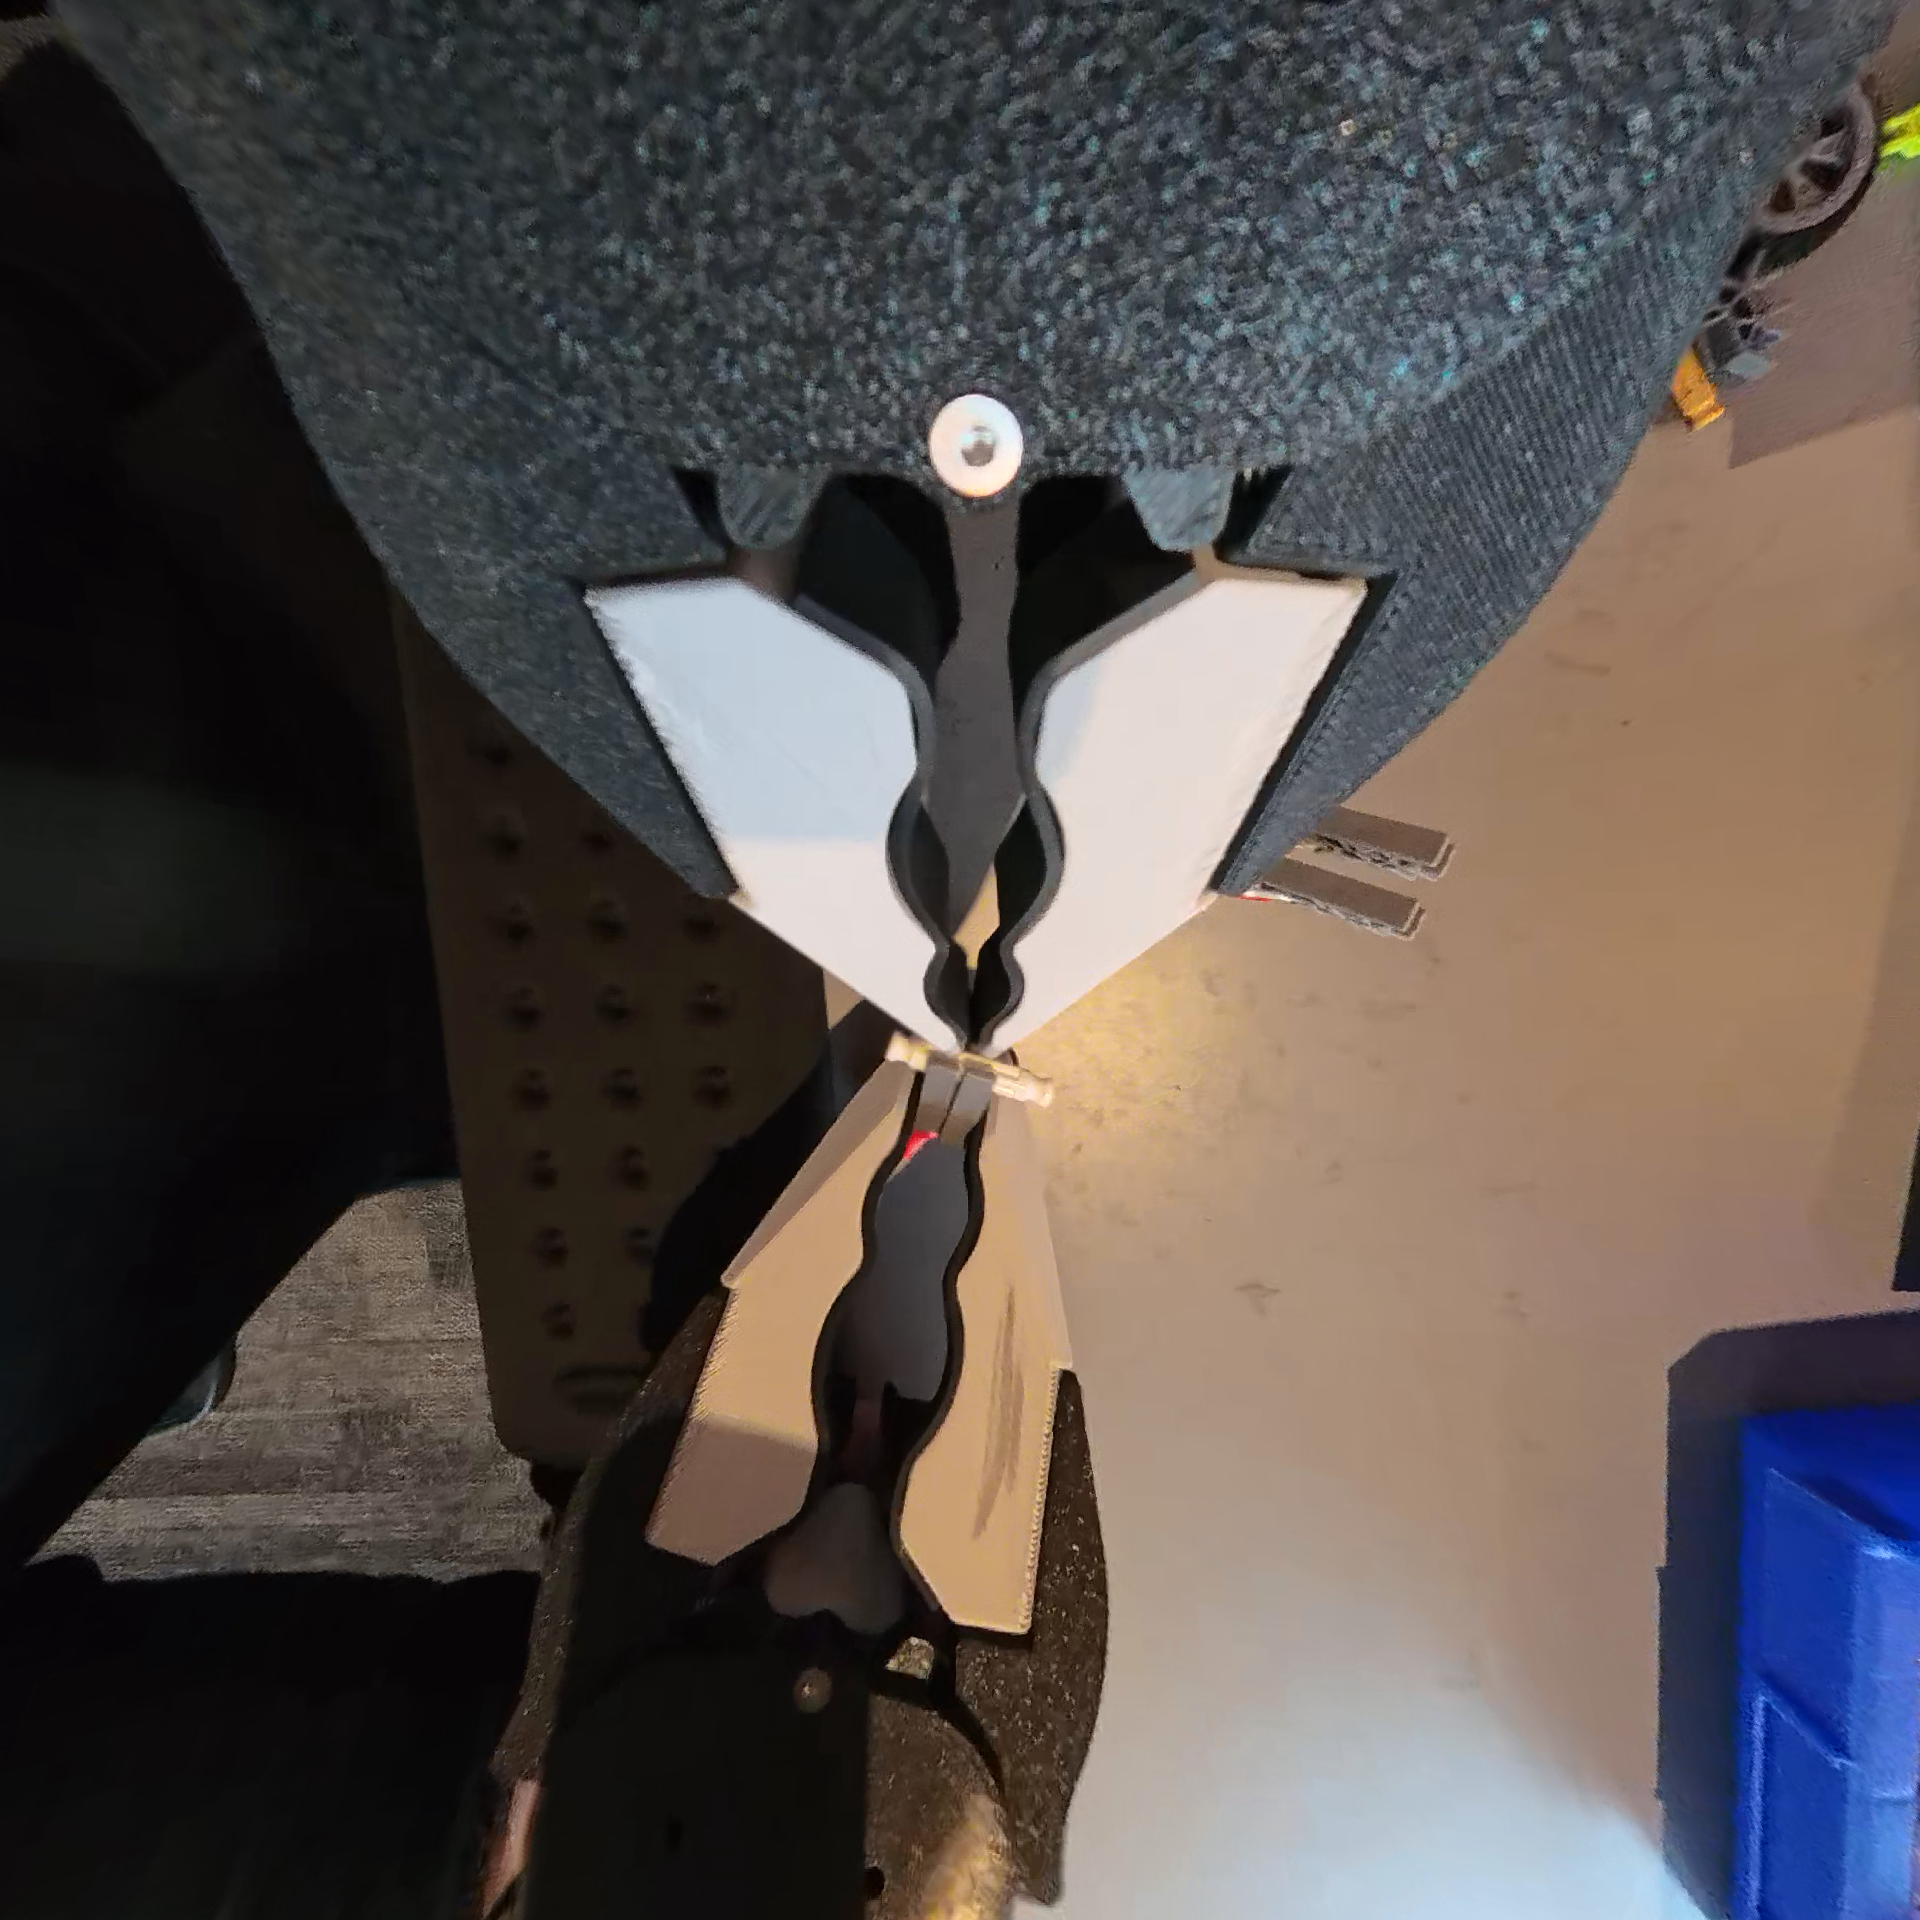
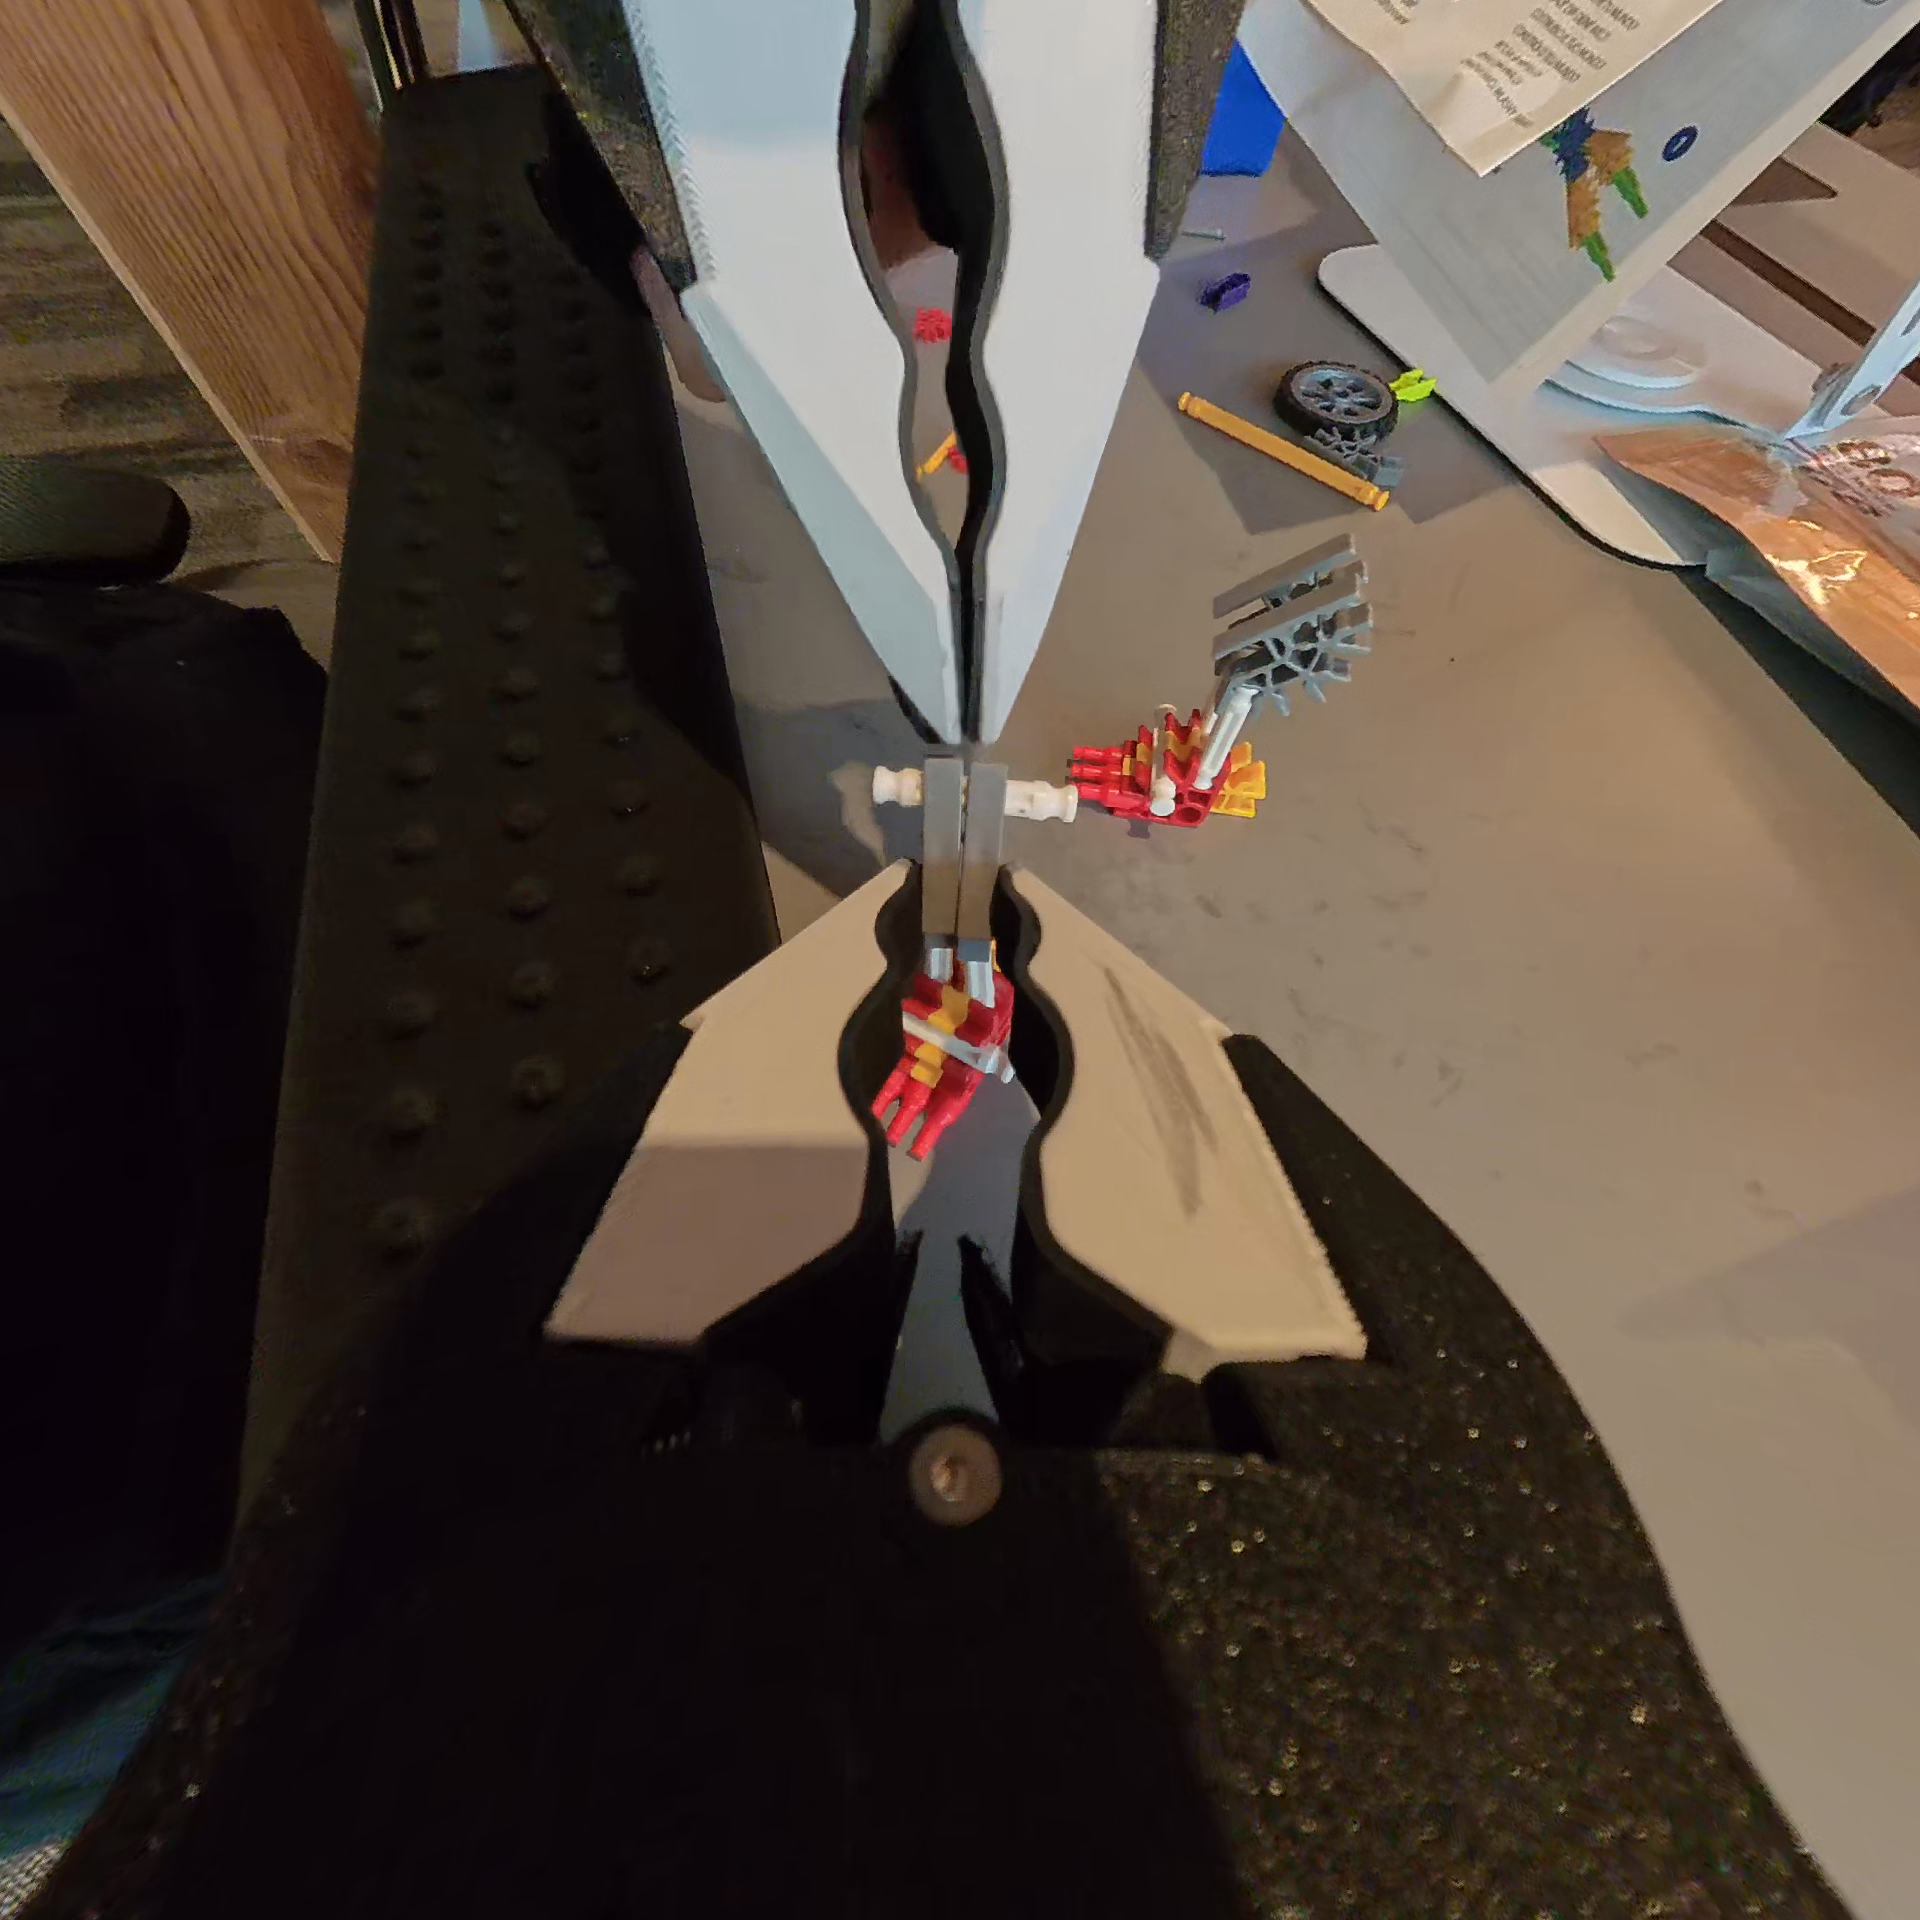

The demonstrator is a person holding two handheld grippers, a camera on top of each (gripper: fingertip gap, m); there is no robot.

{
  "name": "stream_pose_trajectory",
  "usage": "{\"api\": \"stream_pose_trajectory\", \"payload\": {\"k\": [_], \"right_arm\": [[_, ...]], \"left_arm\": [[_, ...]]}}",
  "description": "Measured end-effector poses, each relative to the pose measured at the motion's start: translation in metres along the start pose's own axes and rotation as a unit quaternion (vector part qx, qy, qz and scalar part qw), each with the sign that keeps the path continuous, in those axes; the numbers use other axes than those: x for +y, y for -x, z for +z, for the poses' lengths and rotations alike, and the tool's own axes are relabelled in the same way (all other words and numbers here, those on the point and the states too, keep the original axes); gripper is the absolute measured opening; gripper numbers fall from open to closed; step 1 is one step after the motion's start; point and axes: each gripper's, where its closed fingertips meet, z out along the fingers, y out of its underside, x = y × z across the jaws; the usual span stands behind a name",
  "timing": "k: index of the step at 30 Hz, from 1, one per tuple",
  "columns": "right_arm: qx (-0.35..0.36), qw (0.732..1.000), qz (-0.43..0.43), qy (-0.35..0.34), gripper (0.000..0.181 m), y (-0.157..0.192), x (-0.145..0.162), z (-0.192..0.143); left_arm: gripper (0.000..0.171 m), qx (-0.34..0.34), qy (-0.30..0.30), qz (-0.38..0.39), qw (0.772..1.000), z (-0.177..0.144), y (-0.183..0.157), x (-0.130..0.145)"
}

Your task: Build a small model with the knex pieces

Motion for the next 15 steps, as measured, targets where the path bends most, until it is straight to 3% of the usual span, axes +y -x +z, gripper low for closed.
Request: {"api": "stream_pose_trajectory", "payload": {"k": [9, 15], "right_arm": [[0.0, 1.0, 0.001, 0.0, 0.012, -0.0001, 0.0003, -0.0005], [-0.002, 1.0, 0.001, 0.0, 0.012, 0.0004, 0.0003, -0.0002]], "left_arm": [[0.0, 0.023, -0.006, -0.035, 0.999, 0.002, -0.0047, -0.0003], [0.0, 0.014, 0.012, -0.001, 1.0, 0.0017, -0.006, 0.0009]]}}
